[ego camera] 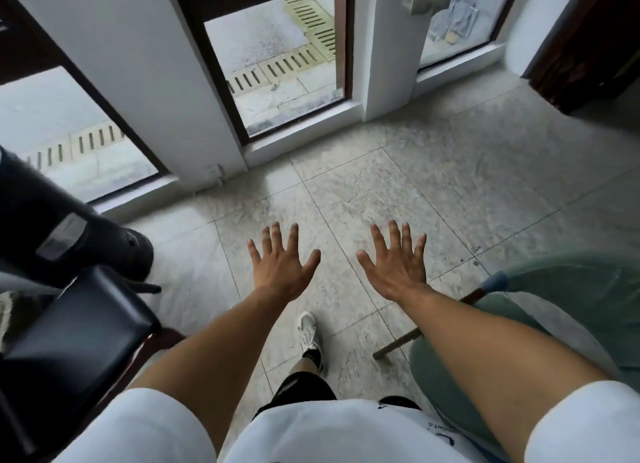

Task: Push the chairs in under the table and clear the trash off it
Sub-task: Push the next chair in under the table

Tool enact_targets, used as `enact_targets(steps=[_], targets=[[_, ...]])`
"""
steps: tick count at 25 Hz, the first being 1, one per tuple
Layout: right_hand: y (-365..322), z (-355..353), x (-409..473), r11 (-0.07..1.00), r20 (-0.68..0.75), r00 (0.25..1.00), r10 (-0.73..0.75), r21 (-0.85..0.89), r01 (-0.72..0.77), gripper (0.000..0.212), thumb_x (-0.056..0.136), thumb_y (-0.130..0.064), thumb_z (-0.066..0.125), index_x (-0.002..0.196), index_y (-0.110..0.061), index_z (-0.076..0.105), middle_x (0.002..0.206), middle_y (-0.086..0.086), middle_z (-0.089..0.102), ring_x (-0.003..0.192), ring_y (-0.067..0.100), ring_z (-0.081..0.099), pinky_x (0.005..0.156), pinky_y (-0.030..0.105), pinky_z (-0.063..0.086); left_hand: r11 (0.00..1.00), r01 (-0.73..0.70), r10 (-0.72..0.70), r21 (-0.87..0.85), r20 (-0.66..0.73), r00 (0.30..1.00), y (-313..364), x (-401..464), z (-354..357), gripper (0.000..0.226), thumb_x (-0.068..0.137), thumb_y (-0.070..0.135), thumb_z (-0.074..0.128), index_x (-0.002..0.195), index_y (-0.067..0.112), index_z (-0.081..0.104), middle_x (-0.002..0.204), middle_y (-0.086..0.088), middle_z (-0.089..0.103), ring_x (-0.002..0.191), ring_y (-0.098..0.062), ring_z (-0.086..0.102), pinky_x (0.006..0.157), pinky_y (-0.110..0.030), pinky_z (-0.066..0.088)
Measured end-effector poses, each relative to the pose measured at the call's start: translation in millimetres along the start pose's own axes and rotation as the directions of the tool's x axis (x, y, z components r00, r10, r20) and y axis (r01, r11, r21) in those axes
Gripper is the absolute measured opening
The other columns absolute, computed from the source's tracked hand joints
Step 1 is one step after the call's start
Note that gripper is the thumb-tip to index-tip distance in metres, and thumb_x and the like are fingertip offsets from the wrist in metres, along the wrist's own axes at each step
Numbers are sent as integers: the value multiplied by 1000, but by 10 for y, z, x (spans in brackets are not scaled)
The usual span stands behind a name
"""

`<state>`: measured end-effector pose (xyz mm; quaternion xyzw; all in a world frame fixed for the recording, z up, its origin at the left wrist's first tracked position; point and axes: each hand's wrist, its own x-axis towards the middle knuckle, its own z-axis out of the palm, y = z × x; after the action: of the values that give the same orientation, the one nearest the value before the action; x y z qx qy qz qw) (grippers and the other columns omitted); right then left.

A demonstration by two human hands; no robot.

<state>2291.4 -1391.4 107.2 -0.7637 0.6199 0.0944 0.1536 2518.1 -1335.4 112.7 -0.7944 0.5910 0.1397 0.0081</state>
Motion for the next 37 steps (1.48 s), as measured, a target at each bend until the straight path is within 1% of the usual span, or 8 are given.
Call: enact_targets(steps=[7, 10, 15, 21, 27, 32, 35, 37], targets=[[-127, -459, 1185, 975, -13, 977, 215, 63, -214, 75, 99, -68, 9, 162, -31, -4, 170, 11, -10, 155, 34, -15, 120, 62, -14, 983, -183, 183, 9, 38, 982, 98, 1704, -393, 86, 92, 78, 13, 163, 30, 3, 171, -13, -6, 157, -31, -14, 122, -60, -12], [-101, -658, 1573, 957, -33, 960, 277, 97, -272, 74, 99, -69, 9, 162, -31, -3, 170, 10, -9, 156, 33, -14, 121, 61, -14, 969, -247, 246, 2, 66, 967, 304, 2259, -491, 86, 92, 77, 15, 163, 29, 4, 171, -13, -5, 157, -31, -14, 122, -60, -12], [307, -921, 2334, 914, -22, 923, 383, 152, -376, 74, 99, -68, 11, 162, -31, -1, 170, 10, -9, 156, 33, -14, 121, 61, -14, 936, -351, 346, 33, 106, 932, 905, 3198, -574, 86, 92, 77, 14, 163, 29, 4, 171, -13, -5, 157, -30, -13, 122, -60, -13], [1226, -1254, 3221, 857, -2, 881, 473, 236, -459, 73, 100, -67, 12, 162, -31, -2, 170, 10, -11, 155, 33, -18, 120, 60, -16, 887, -448, 436, 110, 119, 892, 2011, 4289, -614, 86, 92, 77, 15, 163, 29, 5, 171, -13, -2, 157, -30, -11, 122, -60, -11], [2225, -1647, 3763, 798, 5, 834, 552, 287, -530, 73, 100, -66, 13, 162, -30, -1, 170, 10, -10, 155, 33, -16, 121, 61, -14, 840, -522, 507, 145, 128, 852, 3199, 5060, -757, 85, 93, 77, 16, 163, 29, 6, 171, -13, -1, 157, -30, -11, 123, -60, -9], [3020, -1873, 4150, 696, 27, 745, 666, 336, -634, 73, 99, -68, 12, 162, -31, -1, 170, 8, -12, 155, 32, -18, 121, 60, -15, 749, -644, 619, 156, 184, 764, 4296, 5657, -701, 86, 92, 77, 15, 163, 29, 6, 171, -13, -1, 157, -30, -10, 123, -60, -8], [3464, -1963, 4336, 625, 50, 680, 732, 351, -698, 74, 99, -67, 14, 162, -31, 1, 170, 8, -11, 155, 32, -17, 121, 60, -15, 669, -728, 700, 152, 200, 685, 4967, 6035, -595, 88, 90, 78, 12, 163, 29, 7, 171, -14, 1, 157, -31, -7, 123, -60, -8], [3791, -2050, 4454, 560, 60, 618, 784, 363, -745, 74, 100, -67, 15, 162, -30, 2, 170, 8, -9, 155, 33, -15, 121, 61, -12, 611, -780, 746, 139, 228, 625, 5460, 6298, -544, 88, 90, 78, 12, 163, 28, 7, 171, -15, 0, 157, -32, -7, 122, -61, -7]])
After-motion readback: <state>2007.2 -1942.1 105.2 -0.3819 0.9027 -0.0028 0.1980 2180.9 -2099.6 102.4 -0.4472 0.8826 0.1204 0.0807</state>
